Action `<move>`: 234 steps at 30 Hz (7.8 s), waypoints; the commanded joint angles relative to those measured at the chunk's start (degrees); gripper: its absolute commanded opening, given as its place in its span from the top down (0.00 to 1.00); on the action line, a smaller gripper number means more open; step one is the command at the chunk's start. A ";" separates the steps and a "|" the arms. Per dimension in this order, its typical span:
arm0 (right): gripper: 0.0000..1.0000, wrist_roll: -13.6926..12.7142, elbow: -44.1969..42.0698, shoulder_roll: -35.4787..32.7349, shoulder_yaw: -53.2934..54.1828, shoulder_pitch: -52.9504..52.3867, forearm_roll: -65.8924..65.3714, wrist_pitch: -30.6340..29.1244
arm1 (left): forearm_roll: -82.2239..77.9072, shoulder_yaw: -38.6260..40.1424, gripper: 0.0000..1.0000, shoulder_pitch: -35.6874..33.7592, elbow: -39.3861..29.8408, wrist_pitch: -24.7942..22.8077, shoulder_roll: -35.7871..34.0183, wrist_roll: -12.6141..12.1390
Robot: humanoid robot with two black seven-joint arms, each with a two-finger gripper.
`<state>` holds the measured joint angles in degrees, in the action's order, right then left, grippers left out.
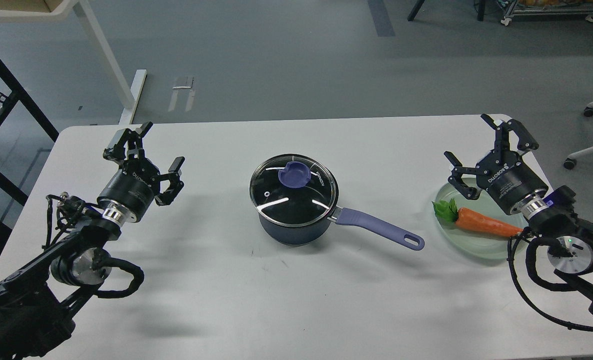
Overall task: Open pot lid
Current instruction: 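Raise the right gripper and swing it toward the purple pot handle, then lower the right gripper onto the purple pot handle and grasp it, then reach the left gripper over the pot to the purple lid knob, then close the left gripper on the purple knob of the glass lid, then lift the glass lid off the pot and carry it toward the left arm, then lower the glass lid onto the table beside the pot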
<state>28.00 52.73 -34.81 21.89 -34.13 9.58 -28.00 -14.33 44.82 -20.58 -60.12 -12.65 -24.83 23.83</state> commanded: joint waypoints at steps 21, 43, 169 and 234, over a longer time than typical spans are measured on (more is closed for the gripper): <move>0.00 0.00 15.28 -16.43 0.62 -17.10 -36.17 0.23 | -0.26 -0.87 0.01 -4.73 -0.26 -0.53 -7.34 0.43; 0.01 0.00 28.05 -11.17 -16.34 -27.13 -106.52 6.82 | -0.17 -0.79 0.01 -4.64 -3.16 -1.06 -8.13 0.52; 0.69 0.00 24.09 -4.66 -23.73 -27.31 -118.39 8.66 | -97.99 -43.32 0.62 -39.00 8.01 21.36 6.81 4.17; 0.67 0.00 24.09 -4.92 -23.73 -27.57 -118.39 9.45 | -73.43 -54.22 0.09 -27.83 1.35 40.65 -27.55 4.17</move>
<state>27.99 76.82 -39.71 -1.85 -61.79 -108.81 -18.55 -96.39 -9.72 -44.32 -53.99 27.98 -50.12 28.00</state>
